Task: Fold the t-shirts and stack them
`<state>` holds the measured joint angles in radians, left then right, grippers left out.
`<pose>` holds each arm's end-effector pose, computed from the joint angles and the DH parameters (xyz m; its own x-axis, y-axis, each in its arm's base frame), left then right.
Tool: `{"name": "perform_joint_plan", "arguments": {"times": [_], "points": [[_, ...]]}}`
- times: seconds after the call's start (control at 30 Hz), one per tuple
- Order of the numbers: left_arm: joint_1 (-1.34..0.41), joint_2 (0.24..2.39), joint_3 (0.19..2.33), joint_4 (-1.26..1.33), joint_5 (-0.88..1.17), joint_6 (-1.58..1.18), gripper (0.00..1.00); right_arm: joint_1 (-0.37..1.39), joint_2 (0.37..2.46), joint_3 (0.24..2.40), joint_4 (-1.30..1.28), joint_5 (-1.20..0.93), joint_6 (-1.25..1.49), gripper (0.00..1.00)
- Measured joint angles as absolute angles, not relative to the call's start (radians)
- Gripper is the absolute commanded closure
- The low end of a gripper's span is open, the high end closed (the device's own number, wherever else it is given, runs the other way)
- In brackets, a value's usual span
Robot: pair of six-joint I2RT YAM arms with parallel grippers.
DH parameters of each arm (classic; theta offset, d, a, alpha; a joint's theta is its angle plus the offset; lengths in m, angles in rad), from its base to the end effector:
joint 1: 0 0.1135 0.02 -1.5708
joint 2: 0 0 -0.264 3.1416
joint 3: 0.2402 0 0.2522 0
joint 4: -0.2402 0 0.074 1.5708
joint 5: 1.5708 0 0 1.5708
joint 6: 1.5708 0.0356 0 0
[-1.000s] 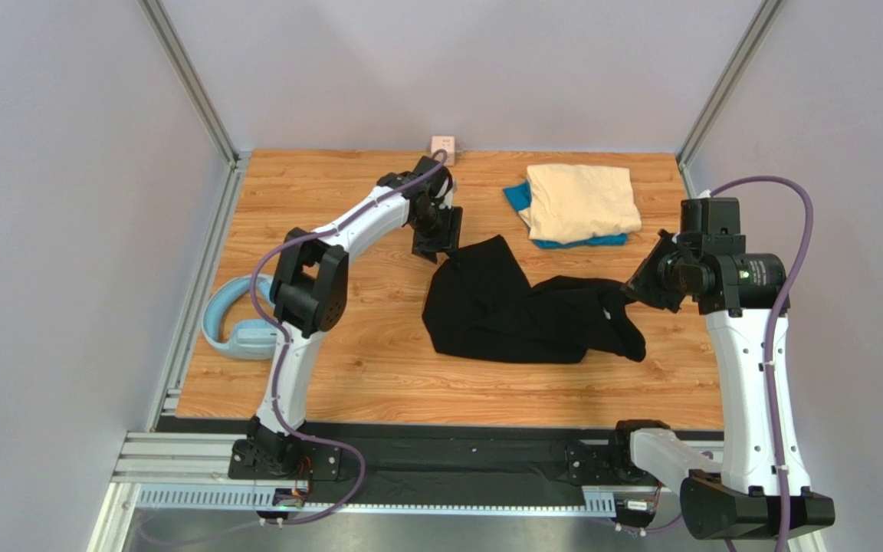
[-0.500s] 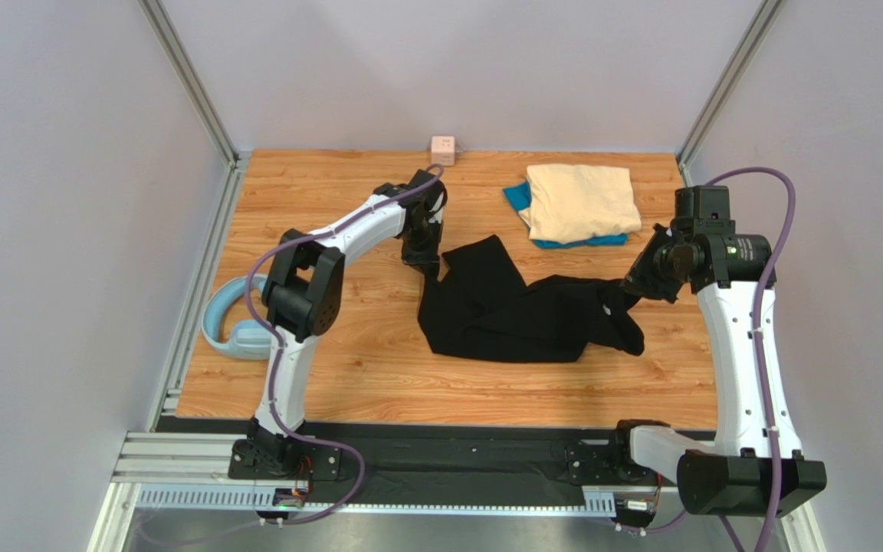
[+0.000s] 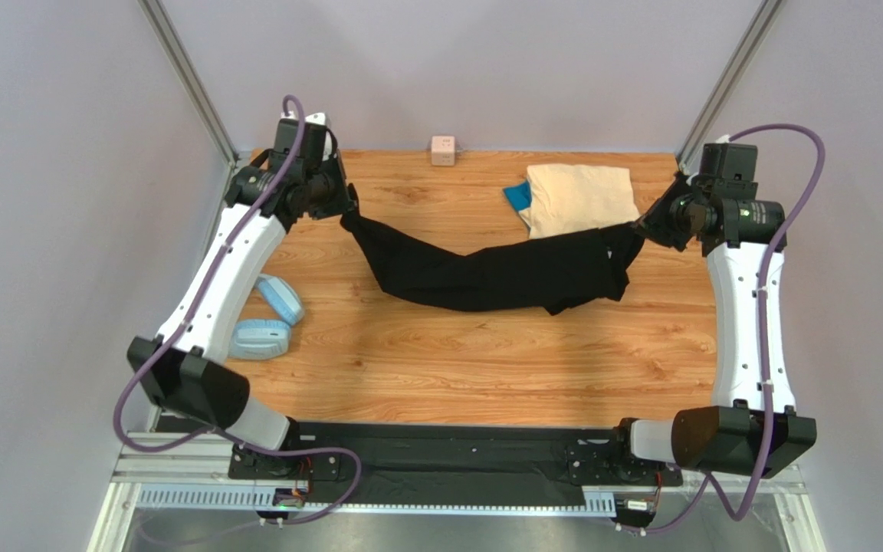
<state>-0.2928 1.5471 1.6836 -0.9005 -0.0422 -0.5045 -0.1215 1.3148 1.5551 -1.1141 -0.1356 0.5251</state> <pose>0.3139 -0.0931 0.3944 -0.7051 -0.2918 -0.6462 -0.0932 0.9416 -0.3235 0.2457 -0.0252 0.4017 -0.6415 0.5787 -0.5035 0.4109 0.8135 0.4115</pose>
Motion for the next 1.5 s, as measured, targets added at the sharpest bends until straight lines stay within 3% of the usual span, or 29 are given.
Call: {"name": "perform_joint_plan", "arguments": {"times": [0.27,0.53,0.7,0.83,0.9,0.93,0.97,1.03,1.5], "points": [[-0.224,1.345,1.678,-0.954,-0.123,-0.513,1.0,-0.211,1.34,1.757,-1.04,-0.218,0.545,1.0],[-0.068,1.31,1.698,-0.968,-0.155,-0.515,1.0,-0.237,1.464,1.905,-0.93,-0.373,0.619,1.0],[-0.066,1.347,1.669,-0.963,-0.105,-0.521,1.0,-0.246,1.446,1.718,-0.884,-0.443,0.677,1.0],[-0.065,1.317,1.495,-0.934,-0.071,-0.526,1.0,-0.231,1.347,1.379,-0.894,-0.466,0.684,1.0],[-0.065,1.299,1.393,-0.937,-0.051,-0.527,1.0,-0.221,1.301,1.232,-0.92,-0.466,0.677,0.93],[-0.065,1.294,1.349,-0.939,-0.043,-0.527,1.0,-0.216,1.282,1.171,-0.944,-0.466,0.671,0.78],[-0.065,1.29,1.317,-0.941,-0.038,-0.527,1.0,-0.212,1.27,1.131,-0.965,-0.466,0.665,0.7],[-0.065,1.288,1.271,-0.94,-0.026,-0.526,1.0,-0.21,1.24,1.053,-1.005,-0.464,0.635,0.69],[-0.065,1.332,1.25,-0.893,0.039,-0.506,1.0,-0.206,1.23,1.112,-1.084,-0.396,0.559,0.58]]}}
